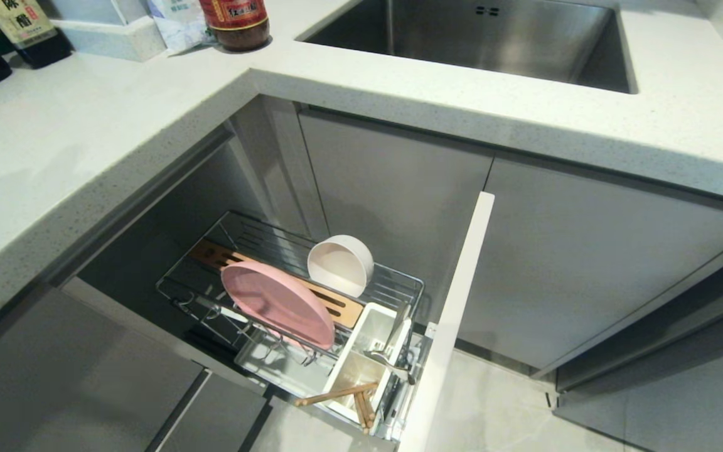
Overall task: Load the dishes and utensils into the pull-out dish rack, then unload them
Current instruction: Take the plate out of the cupboard
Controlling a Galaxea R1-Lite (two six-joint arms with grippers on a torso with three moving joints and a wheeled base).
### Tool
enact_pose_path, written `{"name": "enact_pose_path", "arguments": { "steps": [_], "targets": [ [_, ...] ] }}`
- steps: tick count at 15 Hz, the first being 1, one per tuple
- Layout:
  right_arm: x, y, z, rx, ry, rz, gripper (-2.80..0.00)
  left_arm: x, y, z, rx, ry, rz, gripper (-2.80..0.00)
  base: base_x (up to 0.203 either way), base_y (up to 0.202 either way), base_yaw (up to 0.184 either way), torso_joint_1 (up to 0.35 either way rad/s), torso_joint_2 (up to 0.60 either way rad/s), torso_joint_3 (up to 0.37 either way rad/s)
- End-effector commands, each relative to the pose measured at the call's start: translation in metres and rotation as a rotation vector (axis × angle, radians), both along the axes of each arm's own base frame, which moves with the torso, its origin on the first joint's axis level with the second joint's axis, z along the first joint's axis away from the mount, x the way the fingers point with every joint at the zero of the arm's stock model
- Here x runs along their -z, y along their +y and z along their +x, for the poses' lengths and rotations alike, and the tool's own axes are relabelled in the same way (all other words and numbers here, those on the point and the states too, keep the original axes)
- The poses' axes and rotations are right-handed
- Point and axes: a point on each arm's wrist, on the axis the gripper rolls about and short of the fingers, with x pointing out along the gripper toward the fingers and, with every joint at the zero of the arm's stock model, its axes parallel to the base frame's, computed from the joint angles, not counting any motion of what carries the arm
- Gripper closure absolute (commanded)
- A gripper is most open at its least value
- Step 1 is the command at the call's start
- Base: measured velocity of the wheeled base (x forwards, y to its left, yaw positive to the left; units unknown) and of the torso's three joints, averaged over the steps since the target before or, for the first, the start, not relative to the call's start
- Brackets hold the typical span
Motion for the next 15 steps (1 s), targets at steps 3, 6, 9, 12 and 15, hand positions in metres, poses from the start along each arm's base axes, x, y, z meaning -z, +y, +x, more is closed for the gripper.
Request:
{"name": "enact_pose_path", "arguments": {
  "steps": [3,6,9,12,15],
  "targets": [
    [0.0,0.0,0.0,0.0,0.0,0.0,0.0,0.018,-0.03,0.035,0.12,0.158,0.014,0.0,0.0,0.0,0.0,0.0,0.0,0.0],
    [0.0,0.0,0.0,0.0,0.0,0.001,0.0,0.046,-0.068,0.056,0.212,0.353,0.079,0.0,0.0,0.0,0.0,0.0,0.0,0.0],
    [0.0,0.0,0.0,0.0,0.0,0.001,0.0,0.067,-0.099,0.068,0.218,0.488,0.102,0.0,0.0,0.0,0.0,0.0,0.0,0.0],
    [0.0,0.0,0.0,0.0,0.0,0.0,0.0,0.085,-0.125,0.077,0.217,0.577,0.101,0.0,0.0,0.0,0.0,0.0,0.0,0.0],
    [0.0,0.0,0.0,0.0,0.0,0.0,0.0,0.109,-0.149,0.089,0.18,0.693,0.138,0.0,0.0,0.0,0.0,0.0,0.0,0.0]
  ]
}}
